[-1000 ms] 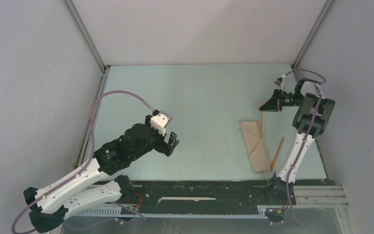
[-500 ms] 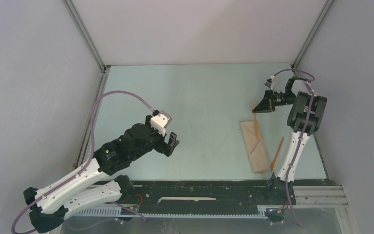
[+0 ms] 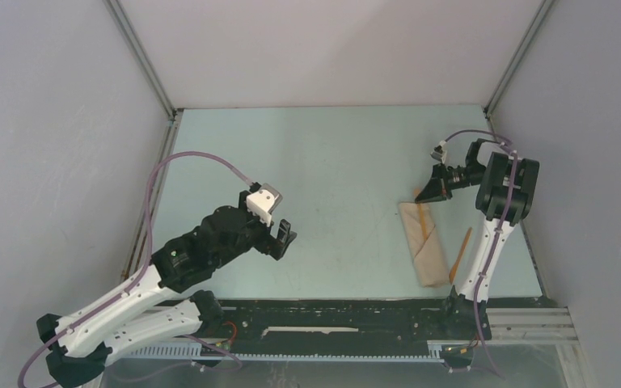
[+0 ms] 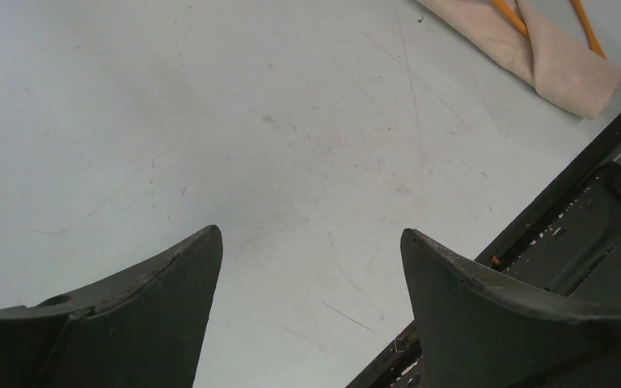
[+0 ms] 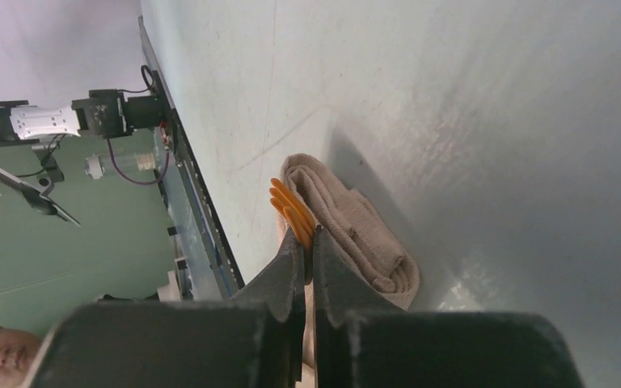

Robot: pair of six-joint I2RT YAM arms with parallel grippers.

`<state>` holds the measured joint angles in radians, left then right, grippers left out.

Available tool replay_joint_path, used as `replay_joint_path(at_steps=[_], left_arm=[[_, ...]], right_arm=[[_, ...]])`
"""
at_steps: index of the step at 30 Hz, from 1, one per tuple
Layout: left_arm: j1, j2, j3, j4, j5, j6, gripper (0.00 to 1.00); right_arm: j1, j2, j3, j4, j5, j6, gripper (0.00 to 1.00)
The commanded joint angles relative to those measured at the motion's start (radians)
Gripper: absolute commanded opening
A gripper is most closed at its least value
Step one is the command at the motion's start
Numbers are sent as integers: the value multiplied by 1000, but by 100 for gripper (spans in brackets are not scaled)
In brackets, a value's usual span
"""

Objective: Fold the napkin into a case and place the utensils inside
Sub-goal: Insert the fork into the folded napkin.

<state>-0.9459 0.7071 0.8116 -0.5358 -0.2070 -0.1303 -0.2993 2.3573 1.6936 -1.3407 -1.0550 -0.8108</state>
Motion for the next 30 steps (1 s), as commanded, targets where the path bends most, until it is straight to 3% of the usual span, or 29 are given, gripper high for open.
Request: replay_joint_path(at_steps=[1,14,20,30], left_arm=[[0,-23,-2,17,-2,12,89],[-7,-46,-3,19,1,10,89],[-8,-48,-5,19,1,12,89],[-8,-37,-3,20,1,11,89]], right_arm=[[3,-107,-40,18,-12,-45,0],[19,-183,-184,82,24,-38,1],[7,-194,-164,136,29,38,3],[-2,-232,-158,141,-6,33,1]])
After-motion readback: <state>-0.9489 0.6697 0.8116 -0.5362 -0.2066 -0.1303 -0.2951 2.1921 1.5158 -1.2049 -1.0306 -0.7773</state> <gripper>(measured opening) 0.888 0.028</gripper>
